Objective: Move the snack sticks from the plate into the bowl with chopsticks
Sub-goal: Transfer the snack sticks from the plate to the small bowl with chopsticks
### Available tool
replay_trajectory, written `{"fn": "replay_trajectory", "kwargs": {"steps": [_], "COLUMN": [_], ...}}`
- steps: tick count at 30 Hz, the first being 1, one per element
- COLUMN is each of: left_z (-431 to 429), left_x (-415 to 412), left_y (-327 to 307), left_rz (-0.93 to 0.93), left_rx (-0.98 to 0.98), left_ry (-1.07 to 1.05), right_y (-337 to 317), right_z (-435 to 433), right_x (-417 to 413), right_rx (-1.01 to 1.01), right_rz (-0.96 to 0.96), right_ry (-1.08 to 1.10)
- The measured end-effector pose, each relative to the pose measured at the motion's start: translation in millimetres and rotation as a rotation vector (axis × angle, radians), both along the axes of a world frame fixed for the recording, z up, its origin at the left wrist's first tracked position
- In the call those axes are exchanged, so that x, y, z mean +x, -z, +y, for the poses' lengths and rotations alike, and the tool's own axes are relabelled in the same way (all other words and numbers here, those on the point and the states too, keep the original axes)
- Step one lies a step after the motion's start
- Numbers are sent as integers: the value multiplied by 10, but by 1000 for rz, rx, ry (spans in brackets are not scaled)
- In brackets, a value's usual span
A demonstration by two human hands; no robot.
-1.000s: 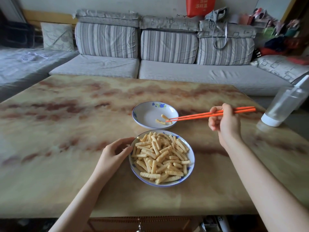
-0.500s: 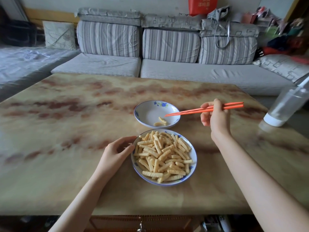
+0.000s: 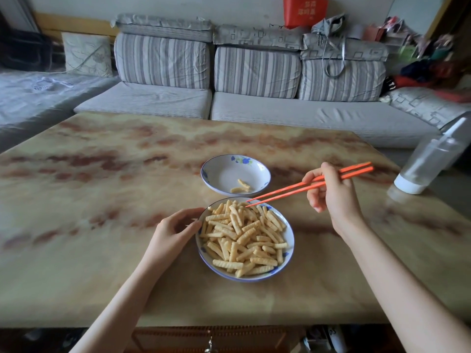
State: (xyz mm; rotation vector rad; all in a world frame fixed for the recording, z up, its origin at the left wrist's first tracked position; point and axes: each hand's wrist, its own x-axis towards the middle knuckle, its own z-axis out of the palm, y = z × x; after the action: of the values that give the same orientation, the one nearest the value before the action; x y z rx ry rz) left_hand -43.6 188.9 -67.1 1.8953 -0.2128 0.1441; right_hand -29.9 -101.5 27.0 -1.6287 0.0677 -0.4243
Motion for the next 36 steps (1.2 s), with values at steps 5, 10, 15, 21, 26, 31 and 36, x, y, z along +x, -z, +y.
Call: {"fn": "replay_trajectory", "kwargs": {"steps": [5,10,15,21,26,31,36], "left_z": [1,6,5,-6,-8,-6,1], "left_x": [1,6,13,9,13,10,19], "left_y": [4,-5,4,3,4,0,2], "left_rz": [-8,-1,-8,-12,-4,-6,-21], "left_rx": [8,-5,-5,-31,-33,-23,-12], "left_ry": [1,-2,0,9,-2,-6,0], "right_y": [147,188,70,-74,-89,12,22], "right_z": [47,21,-49,28,231,313,244], "right_x": [52,39,60,245,448,559,423], "right_rx": [6,42,153,237,202,147,141], "right_rz": [23,-1,-30,-79,-81,-46,-45], "right_ry": [14,77,125,156,192,169,135]}}
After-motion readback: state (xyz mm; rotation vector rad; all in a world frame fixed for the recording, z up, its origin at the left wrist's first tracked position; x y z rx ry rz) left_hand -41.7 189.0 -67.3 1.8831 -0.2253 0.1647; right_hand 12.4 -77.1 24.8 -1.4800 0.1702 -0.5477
